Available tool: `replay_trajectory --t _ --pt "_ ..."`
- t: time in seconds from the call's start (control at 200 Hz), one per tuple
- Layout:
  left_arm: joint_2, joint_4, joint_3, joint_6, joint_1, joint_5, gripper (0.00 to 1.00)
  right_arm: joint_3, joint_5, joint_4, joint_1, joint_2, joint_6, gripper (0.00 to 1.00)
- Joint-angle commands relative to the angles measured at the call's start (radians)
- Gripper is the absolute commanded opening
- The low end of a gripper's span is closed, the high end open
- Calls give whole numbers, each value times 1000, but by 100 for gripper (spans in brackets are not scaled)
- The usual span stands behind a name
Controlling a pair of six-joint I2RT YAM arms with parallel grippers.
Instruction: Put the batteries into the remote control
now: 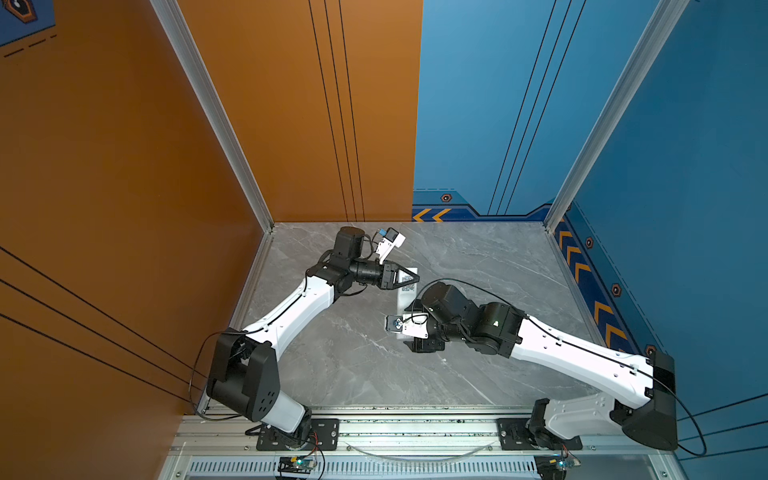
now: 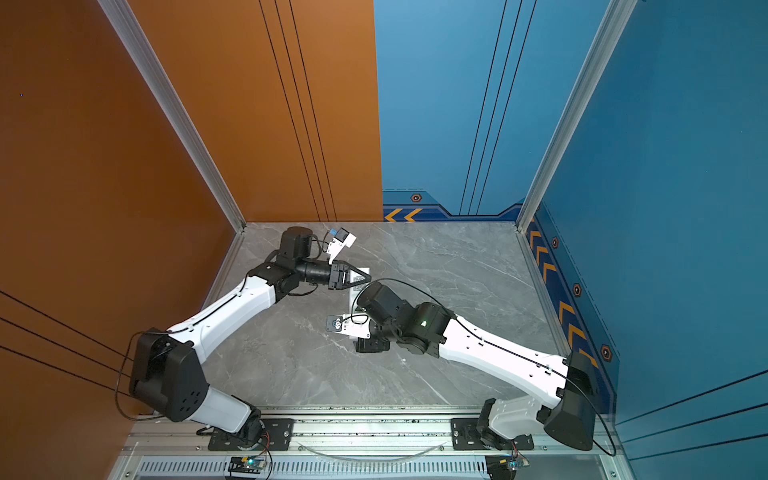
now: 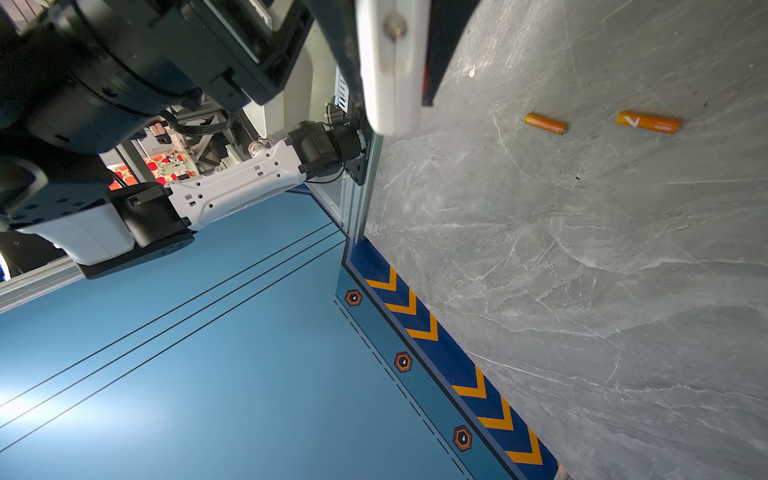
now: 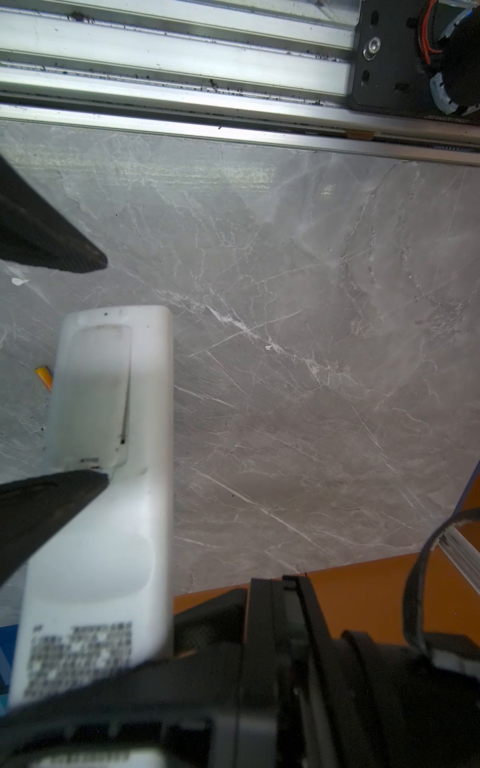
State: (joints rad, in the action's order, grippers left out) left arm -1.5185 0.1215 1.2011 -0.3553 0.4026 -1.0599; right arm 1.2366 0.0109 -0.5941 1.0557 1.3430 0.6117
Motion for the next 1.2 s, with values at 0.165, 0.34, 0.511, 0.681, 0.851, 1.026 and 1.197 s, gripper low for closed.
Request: replay_trajectory --t 0.165,0.34,0.511,0.681,0.851,1.026,1.197 --pt "20 -31 32 3 -1 -27 0 7 32 -96 12 -15 -27 73" --pt "20 -31 30 3 1 -27 0 5 12 -74 16 -20 -26 77" --pt "20 -31 30 3 1 -26 0 2 -7 -41 16 -31 -28 80" --pt "20 -31 30 3 1 -24 0 -4 -21 -14 17 -47 -32 83" --pt "21 -31 30 2 0 -21 0 -10 -37 10 18 -66 -48 85" --pt "19 -14 30 5 -4 23 0 13 -161 44 3 -79 -164 87" --pt "2 26 36 -13 -40 146 0 56 -263 52 -37 -89 -405 89"
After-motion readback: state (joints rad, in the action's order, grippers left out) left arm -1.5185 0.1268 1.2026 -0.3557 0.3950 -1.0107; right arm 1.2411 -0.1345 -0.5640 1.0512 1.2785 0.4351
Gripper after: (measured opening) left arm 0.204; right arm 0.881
